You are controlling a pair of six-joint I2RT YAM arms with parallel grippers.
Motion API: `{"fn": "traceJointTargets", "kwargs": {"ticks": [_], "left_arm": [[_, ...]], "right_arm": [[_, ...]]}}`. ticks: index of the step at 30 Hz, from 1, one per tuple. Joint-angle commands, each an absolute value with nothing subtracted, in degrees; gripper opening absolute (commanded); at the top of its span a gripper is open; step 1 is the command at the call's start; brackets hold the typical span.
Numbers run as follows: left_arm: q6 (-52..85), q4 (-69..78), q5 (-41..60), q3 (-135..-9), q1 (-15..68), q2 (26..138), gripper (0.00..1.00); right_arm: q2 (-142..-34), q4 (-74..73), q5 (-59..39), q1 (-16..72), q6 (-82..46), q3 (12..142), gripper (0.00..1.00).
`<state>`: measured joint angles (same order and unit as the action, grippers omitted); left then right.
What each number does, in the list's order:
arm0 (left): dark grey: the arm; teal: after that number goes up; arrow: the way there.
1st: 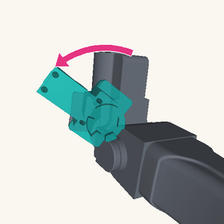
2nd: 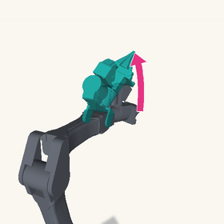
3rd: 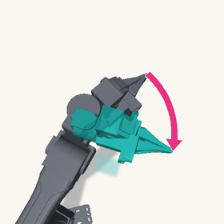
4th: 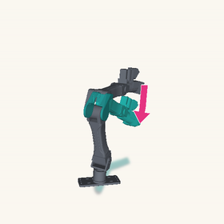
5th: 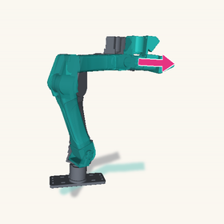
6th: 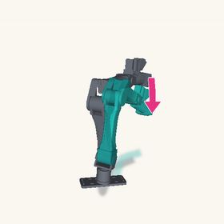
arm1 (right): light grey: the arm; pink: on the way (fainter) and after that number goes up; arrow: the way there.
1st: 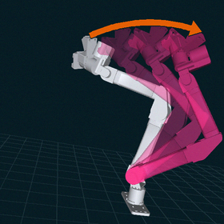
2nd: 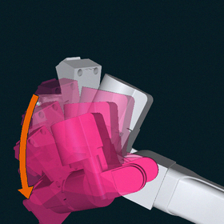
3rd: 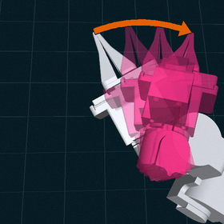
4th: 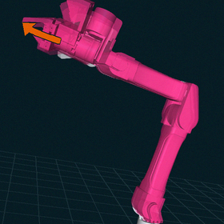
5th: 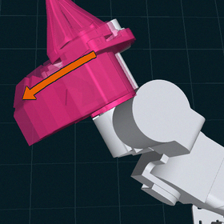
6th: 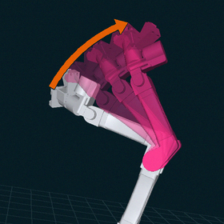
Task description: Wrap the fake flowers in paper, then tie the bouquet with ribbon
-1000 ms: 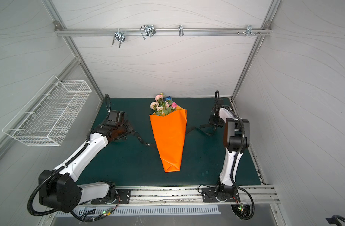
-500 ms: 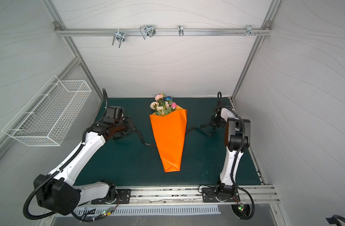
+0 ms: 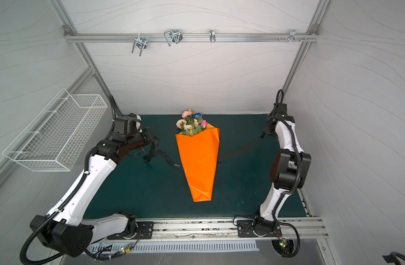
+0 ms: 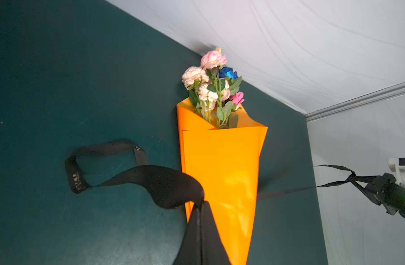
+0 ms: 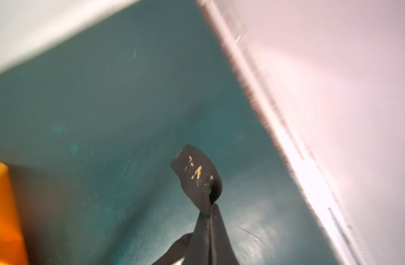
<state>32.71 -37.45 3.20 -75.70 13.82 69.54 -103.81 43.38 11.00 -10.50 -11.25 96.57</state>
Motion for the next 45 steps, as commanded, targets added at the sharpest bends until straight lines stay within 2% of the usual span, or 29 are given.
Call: {"fn": "traceJointTargets", "kwargs": {"ticks": [1,12,18,25,33,40,45], "left_arm": [[31.0,-37.2,3.7,-82.0,14.1,70.2,0.0],[27.2,-39.5,-0.4,-97.8,13.9,74.2,0.0],[27.2,-40.2,4.0,-103.3,13.9,75.7,0.0],[28.8,-42.9,8.5,-102.7,13.9,73.9,0.0],[30.5,-45.3,7.2,-96.8,14.0,65.5,0.0],[33.5,-47.2,10.2,-90.0,14.0,54.0,0.0],[32.7,-49.8,13.0,-90.9,14.0,49.7,0.0]], "right_arm": [[-97.7,46.2,11.4,-10.4,-12.6,98.3,0.0],[-91.4,43.7,4.8,-7.2,-11.1,98.4,0.0],[-90.2,42.3,-3.4,-4.4,-11.7,100.6,0.0],[-90.0,43.4,-4.8,0.8,-11.9,106.9,0.0],[-89.9,46.7,-1.4,1.3,-11.8,113.6,0.0],[-89.3,46.6,0.3,1.1,-11.0,112.0,0.0],[-90.1,47.2,2.7,0.6,-10.9,111.4,0.0]]}}
